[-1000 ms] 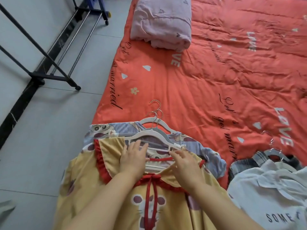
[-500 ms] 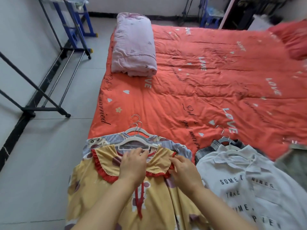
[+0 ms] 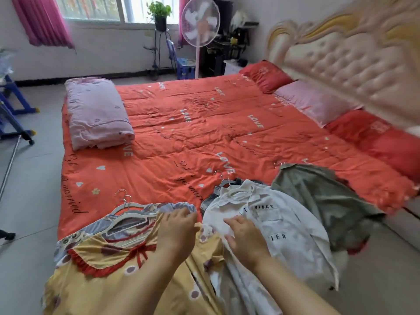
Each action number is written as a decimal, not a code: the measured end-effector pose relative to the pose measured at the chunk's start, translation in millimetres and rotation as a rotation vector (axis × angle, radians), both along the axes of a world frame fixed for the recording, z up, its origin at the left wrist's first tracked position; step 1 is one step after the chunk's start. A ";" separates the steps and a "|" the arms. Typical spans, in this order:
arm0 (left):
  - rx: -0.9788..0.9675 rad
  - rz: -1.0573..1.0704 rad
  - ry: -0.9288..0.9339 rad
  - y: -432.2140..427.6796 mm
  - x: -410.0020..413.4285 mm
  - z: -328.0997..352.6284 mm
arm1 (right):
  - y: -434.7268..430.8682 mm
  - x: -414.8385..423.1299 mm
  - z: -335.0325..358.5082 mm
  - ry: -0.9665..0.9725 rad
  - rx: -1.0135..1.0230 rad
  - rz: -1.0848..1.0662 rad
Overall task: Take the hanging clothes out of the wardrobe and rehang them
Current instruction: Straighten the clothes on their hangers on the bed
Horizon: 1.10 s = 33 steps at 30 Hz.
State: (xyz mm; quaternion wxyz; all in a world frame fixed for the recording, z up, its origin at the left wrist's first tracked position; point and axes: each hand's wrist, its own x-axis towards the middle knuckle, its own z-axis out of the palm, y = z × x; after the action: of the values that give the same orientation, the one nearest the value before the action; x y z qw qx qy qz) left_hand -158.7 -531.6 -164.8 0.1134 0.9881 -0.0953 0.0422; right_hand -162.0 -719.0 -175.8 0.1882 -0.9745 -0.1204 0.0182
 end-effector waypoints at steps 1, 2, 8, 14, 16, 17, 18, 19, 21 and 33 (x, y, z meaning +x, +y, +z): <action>0.016 -0.005 0.000 -8.1 -2.1 0.2 | -11.5 -7.6 3.3 -0.002 0.002 -0.023; 0.027 -0.012 0.021 -17.9 -3.6 2.5 | -23.6 -15.1 6.2 -0.003 0.002 -0.044; 0.057 -0.076 -0.020 -101.4 -13.1 31.6 | -110.4 -42.7 22.0 -0.078 0.009 -0.147; 0.071 -0.126 0.040 -219.0 -8.4 32.9 | -228.2 -52.7 32.3 -0.136 0.061 -0.190; 0.083 -0.155 0.002 -263.7 -7.0 34.4 | -274.8 -52.0 32.0 -0.179 0.059 -0.182; 0.090 -0.172 -0.019 -286.5 -6.8 34.4 | -300.2 -53.0 29.6 -0.176 0.070 -0.195; 0.059 -0.174 0.009 -309.5 -8.0 36.7 | -324.1 -54.0 27.9 -0.148 0.081 -0.214; 0.038 -0.158 0.019 -332.7 -6.0 36.0 | -346.6 -54.0 28.2 -0.141 0.065 -0.236; 0.083 -0.160 -0.015 -370.1 -2.0 32.3 | -387.0 -54.4 30.9 -0.161 0.048 -0.269; 0.151 -0.140 0.010 -475.9 67.6 14.7 | -497.8 12.2 0.9 -0.100 0.078 -0.251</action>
State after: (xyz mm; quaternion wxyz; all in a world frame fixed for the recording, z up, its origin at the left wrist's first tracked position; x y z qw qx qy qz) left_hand -91.1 -1007.5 -150.1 0.0416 0.9850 -0.1663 0.0217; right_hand -149.8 -1216.8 -174.9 0.2205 -0.9736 -0.0073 -0.0589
